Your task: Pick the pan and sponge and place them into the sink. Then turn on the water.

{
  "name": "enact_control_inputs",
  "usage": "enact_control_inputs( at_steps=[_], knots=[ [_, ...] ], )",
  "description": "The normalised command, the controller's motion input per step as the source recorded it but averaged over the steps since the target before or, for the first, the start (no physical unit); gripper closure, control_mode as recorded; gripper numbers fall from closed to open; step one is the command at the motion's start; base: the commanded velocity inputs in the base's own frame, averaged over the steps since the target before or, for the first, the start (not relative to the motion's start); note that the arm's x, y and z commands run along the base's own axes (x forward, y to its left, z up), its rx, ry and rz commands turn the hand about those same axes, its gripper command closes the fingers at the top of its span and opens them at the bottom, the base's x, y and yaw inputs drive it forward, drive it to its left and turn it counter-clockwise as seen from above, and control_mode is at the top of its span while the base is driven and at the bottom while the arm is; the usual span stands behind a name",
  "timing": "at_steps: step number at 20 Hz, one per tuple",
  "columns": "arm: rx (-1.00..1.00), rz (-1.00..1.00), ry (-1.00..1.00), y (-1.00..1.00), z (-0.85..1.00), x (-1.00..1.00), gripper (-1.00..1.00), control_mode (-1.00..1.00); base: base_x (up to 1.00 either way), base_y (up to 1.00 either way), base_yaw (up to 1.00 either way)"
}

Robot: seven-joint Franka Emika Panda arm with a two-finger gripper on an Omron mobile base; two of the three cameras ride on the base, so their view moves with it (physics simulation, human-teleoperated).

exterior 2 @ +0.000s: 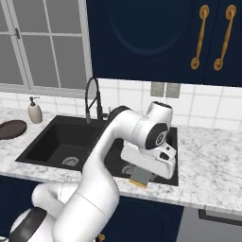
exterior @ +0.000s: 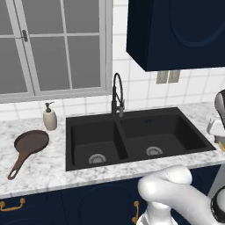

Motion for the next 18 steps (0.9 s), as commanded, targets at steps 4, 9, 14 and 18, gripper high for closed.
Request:
enact_control_inputs(
  at_steps=[4,9,14,18],
  knots=[
    [-0.11,0.15,-0.11,1.00,0.93,-0.38,1.00,-1.00,0.00,0.00,0.00],
    [-0.07,0.12,-0.02,1.00,0.87,-0.32,1.00,-1.00,0.00,0.00,0.00],
    [-0.02,0.08,-0.12,1.00,0.49,-0.25,1.00,-1.00,0.00,0.00,0.00],
    [0.00,0.09,-0.16,1.00,0.22,-0.16,1.00,-1.00,0.00,0.00,0.00]
  ],
)
